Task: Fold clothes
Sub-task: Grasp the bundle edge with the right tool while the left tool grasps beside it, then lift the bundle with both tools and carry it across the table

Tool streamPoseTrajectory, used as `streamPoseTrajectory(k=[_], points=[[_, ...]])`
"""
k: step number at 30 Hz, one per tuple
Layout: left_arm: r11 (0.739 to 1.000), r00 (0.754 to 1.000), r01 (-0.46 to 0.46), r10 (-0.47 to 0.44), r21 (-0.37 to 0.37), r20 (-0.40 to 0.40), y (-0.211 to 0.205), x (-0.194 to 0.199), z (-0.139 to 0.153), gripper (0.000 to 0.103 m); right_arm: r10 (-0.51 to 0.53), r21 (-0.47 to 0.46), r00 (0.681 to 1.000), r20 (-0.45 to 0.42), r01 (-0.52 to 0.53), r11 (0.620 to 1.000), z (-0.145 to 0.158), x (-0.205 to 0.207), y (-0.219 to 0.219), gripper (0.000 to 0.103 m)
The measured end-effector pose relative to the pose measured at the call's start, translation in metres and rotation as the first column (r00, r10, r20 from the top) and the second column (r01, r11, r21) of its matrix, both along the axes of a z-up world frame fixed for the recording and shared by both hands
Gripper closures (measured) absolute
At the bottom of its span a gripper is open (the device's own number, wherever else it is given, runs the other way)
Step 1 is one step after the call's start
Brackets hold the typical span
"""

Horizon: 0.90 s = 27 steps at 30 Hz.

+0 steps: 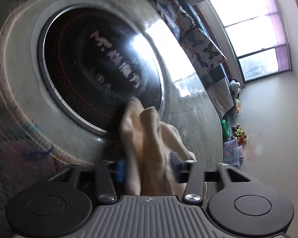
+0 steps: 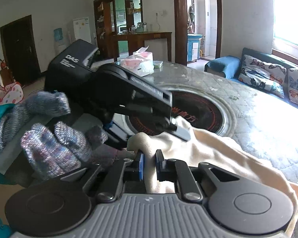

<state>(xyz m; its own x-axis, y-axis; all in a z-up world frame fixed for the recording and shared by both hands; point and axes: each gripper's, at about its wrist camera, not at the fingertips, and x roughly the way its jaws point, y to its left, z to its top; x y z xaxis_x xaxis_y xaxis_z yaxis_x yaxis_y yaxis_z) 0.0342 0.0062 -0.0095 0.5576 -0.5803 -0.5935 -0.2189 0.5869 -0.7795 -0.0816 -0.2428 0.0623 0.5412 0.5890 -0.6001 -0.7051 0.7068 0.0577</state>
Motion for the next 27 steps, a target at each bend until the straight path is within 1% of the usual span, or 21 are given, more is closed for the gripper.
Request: streamPoseTrajectory(k=[1,2,5,7,8,9,13,15,18,21,24,27], points=[[1.0,1.0,-0.005,0.005,-0.006,-0.008,0.001,0.0,-0.003,0.079,0.0,-0.002,1.0,-0.003,0.0,1.0,-0.001,0.0,0.0,0.092],[1.0,1.0,-0.005,0.005,-0.006,-0.006,0.002,0.0,-0.004,0.082,0.001,-0.005,1.0,-0.007,-0.001,1.0,-0.002,0.0,-0.001,0.088],[1.0,1.0,-0.002,0.002,0.007,0.002,0.005,-0.001,-0.004,0.083,-0.013,-0.002,1.0,-0.013,0.013,1.0,-0.002,-0.001,-0.006,0.085],[1.0,1.0,0.004,-0.004,0.028,0.013,0.006,0.0,-0.002,0.083,-0.032,0.005,0.999,-0.015,0.032,0.999,-0.002,-0.002,-0.012,0.078],[0.999,1.0,0.007,-0.007,0.039,0.017,0.005,0.0,0.0,0.083,-0.049,0.008,0.999,-0.014,0.049,0.999,-0.001,-0.002,-0.017,0.072],[0.999,1.0,0.01,-0.011,0.051,0.023,0.004,-0.001,0.0,0.083,-0.079,0.011,0.997,-0.01,0.079,0.997,0.0,-0.002,-0.024,0.07],[0.995,0.999,0.025,-0.029,0.094,0.046,0.001,-0.002,0.005,0.083,-0.209,0.008,0.978,0.003,0.209,0.978,0.003,0.005,-0.056,0.07],[0.993,0.998,0.03,-0.038,0.117,0.059,-0.001,-0.003,0.006,0.083,-0.284,0.003,0.959,0.011,0.284,0.959,0.003,0.013,-0.077,0.067],[0.988,0.996,0.038,-0.05,0.149,0.077,-0.005,-0.006,0.009,0.084,-0.388,-0.002,0.922,0.009,0.388,0.922,0.001,0.023,-0.106,0.065],[0.985,0.994,0.044,-0.06,0.169,0.087,-0.008,-0.007,0.01,0.084,-0.498,-0.001,0.867,-0.018,0.498,0.867,-0.008,0.036,-0.137,0.063],[0.98,0.993,0.05,-0.069,0.19,0.094,-0.01,-0.008,0.011,0.084,-0.556,0.009,0.829,-0.06,0.557,0.83,-0.018,0.045,-0.158,0.06],[0.975,0.992,0.055,-0.078,0.214,0.1,-0.013,-0.008,0.014,0.083,-0.58,0.022,0.808,-0.102,0.585,0.811,-0.028,0.054,-0.169,0.058]])
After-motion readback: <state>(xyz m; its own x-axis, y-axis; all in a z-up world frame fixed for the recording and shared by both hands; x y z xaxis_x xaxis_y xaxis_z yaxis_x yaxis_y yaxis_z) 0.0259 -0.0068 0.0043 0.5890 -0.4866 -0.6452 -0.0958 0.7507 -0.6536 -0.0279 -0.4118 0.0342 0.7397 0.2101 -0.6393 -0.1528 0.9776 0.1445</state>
